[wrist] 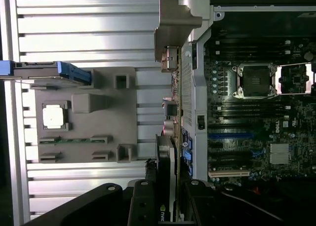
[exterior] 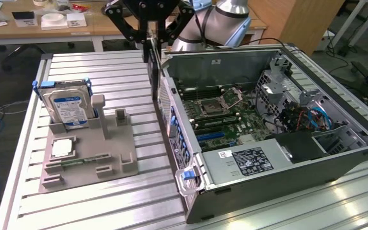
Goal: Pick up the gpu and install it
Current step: 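Pick up the gpu and move the gpu toward the slot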
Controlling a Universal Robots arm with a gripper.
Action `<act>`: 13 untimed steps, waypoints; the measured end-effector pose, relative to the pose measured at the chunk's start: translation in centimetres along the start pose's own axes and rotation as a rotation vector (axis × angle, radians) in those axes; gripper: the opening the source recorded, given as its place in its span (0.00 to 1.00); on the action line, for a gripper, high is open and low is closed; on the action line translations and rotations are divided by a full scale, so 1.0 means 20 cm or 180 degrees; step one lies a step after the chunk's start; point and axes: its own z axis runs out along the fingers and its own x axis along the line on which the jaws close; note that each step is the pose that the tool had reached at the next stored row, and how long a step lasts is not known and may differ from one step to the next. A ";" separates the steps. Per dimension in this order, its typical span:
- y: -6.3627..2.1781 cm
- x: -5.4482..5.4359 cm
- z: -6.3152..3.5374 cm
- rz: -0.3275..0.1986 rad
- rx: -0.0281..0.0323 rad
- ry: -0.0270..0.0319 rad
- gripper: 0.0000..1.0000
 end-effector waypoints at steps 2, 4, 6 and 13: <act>0.001 -0.02 0.000 0.0000 0.0000 0.0000 0.27; 0.002 -0.04 0.000 0.0000 0.0000 0.0000 0.27; 0.002 -0.05 0.001 0.0000 0.0000 0.0000 0.27; 0.005 -0.12 0.002 0.0000 0.0000 0.0000 0.27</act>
